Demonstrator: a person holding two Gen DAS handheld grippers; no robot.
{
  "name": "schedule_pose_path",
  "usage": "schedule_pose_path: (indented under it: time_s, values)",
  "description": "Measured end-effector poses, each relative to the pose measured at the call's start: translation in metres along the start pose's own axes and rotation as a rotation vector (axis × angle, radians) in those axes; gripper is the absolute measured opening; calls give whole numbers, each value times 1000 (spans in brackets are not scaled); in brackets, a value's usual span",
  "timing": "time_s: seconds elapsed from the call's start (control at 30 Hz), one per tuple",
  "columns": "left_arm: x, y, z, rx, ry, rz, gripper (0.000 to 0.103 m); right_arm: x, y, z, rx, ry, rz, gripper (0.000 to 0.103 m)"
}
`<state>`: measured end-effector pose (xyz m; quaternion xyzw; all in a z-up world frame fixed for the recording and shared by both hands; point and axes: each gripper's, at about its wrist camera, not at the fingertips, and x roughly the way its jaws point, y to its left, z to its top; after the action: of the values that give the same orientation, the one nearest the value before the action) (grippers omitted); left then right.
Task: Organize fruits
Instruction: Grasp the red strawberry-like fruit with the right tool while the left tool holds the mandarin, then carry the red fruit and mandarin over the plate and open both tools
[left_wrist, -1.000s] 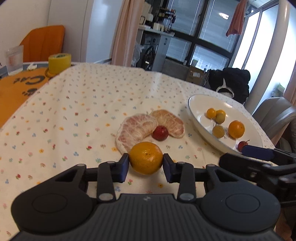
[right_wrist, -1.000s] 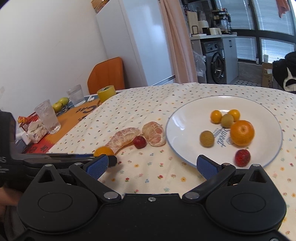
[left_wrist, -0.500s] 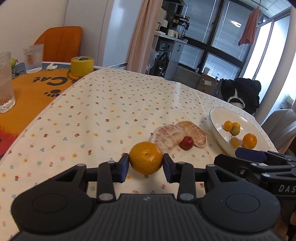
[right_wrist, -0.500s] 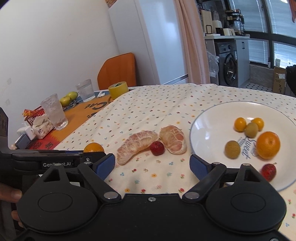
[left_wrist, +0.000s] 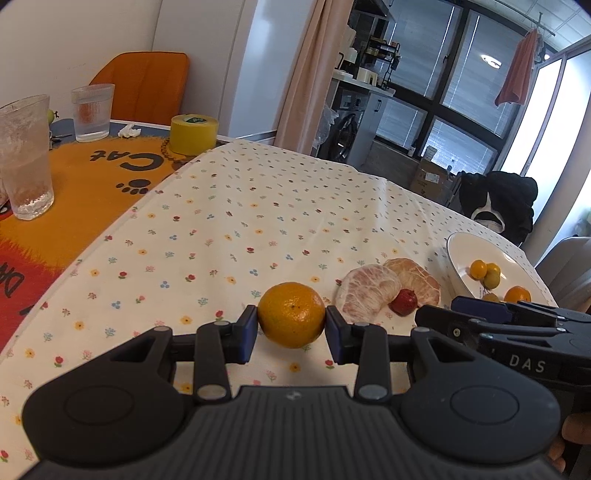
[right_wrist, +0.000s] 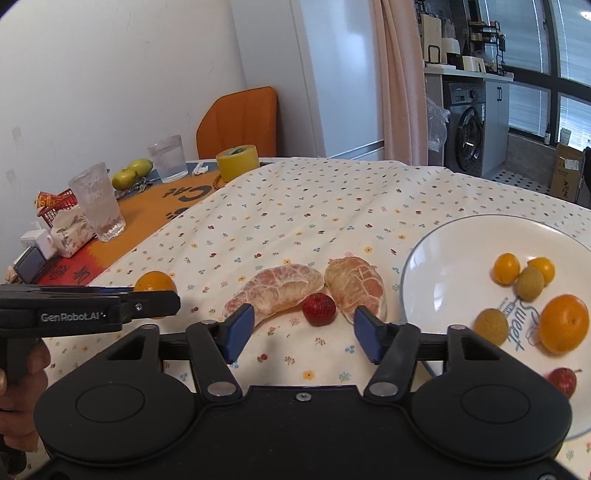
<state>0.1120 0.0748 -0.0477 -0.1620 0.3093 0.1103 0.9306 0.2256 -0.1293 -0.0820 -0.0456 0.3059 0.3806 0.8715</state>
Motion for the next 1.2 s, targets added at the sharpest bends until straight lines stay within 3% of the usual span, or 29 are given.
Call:
schedule_pose_path:
  time_s: [0.4, 0.53, 1.2]
  values:
    - [5, 11, 4, -24, 0, -4, 37, 30, 10, 7, -87, 47, -84, 34]
    - [6, 11, 6, -20, -2, -7, 37, 32, 9, 5, -95, 54, -96, 21]
    - [-13, -32, 9, 46, -50, -64, 37, -23, -1, 2, -46, -53, -65, 20]
